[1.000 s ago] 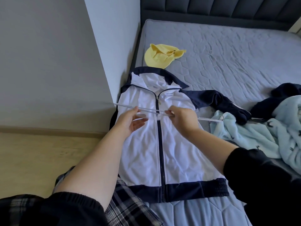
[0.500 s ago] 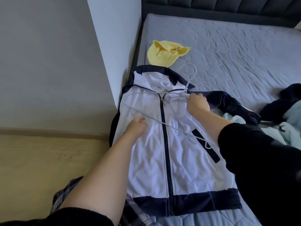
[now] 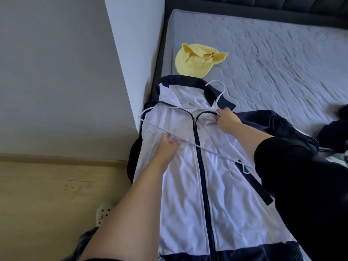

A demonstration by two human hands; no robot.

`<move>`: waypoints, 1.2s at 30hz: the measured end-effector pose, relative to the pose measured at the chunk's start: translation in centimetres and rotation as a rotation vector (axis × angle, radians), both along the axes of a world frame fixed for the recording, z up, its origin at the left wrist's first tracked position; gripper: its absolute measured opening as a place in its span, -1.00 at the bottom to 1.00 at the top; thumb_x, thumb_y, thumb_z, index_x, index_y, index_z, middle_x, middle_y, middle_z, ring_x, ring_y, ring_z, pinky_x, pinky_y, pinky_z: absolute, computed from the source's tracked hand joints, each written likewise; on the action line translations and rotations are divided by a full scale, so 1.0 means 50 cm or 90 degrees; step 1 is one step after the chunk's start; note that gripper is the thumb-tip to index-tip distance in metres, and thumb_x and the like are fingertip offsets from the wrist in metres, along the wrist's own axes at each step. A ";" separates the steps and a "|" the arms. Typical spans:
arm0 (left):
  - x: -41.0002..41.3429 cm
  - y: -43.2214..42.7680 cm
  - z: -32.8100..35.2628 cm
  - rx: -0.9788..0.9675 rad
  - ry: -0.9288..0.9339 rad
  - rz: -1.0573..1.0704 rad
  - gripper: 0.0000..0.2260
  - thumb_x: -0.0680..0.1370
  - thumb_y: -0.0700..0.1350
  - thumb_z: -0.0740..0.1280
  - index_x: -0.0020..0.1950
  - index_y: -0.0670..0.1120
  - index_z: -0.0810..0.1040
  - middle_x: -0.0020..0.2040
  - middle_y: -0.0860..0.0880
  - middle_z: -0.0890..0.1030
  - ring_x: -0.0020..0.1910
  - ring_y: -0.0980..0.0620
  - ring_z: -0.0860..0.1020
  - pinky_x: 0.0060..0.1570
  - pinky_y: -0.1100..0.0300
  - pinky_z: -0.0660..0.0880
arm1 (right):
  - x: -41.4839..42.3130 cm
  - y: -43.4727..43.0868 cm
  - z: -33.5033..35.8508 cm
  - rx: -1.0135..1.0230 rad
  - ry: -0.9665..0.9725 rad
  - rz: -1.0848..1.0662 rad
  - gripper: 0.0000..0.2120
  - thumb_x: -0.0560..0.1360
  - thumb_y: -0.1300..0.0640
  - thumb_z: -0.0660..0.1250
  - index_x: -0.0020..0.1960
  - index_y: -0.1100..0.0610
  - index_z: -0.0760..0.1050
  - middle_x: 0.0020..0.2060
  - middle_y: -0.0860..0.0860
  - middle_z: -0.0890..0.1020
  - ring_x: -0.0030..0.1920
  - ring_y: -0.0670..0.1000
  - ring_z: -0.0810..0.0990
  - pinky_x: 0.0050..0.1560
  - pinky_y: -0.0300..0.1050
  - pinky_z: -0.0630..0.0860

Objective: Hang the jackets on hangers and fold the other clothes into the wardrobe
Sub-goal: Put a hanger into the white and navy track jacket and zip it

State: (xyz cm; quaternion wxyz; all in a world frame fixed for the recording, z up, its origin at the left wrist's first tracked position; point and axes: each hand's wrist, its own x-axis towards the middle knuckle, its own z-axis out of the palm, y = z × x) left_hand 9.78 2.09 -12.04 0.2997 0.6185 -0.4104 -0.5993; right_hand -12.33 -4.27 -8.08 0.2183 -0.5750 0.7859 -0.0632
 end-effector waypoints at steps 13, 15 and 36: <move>-0.004 0.027 0.034 0.105 0.369 0.332 -0.81 0.61 -0.23 0.10 0.08 -0.12 0.50 -0.12 -0.06 0.59 -0.20 0.01 0.59 -0.19 0.16 0.45 | -0.039 0.096 0.096 0.082 -0.005 0.048 -0.67 0.46 0.45 0.08 -0.03 0.26 0.59 -0.16 0.11 0.53 -0.13 0.09 0.44 -0.15 -0.15 0.35; 0.006 0.031 0.028 0.120 0.403 0.391 -0.72 0.63 -0.19 0.03 0.25 -0.18 0.43 -0.03 -0.10 0.58 -0.15 -0.02 0.61 -0.18 0.14 0.48 | -0.038 0.105 0.109 0.137 -0.026 0.056 -0.69 0.51 0.38 0.13 0.13 0.25 0.57 -0.10 0.08 0.51 -0.11 0.07 0.44 -0.10 -0.16 0.36; -0.016 0.038 0.043 0.060 0.199 0.175 -0.78 0.61 -0.29 0.13 -0.09 -0.01 0.46 -0.17 -0.01 0.51 -0.19 0.05 0.53 -0.17 0.17 0.42 | 0.009 0.059 0.070 -0.068 -0.117 -0.083 -0.60 0.51 -0.05 0.32 -0.39 0.14 0.33 -0.44 0.02 0.44 -0.35 0.08 0.43 -0.44 -0.13 0.25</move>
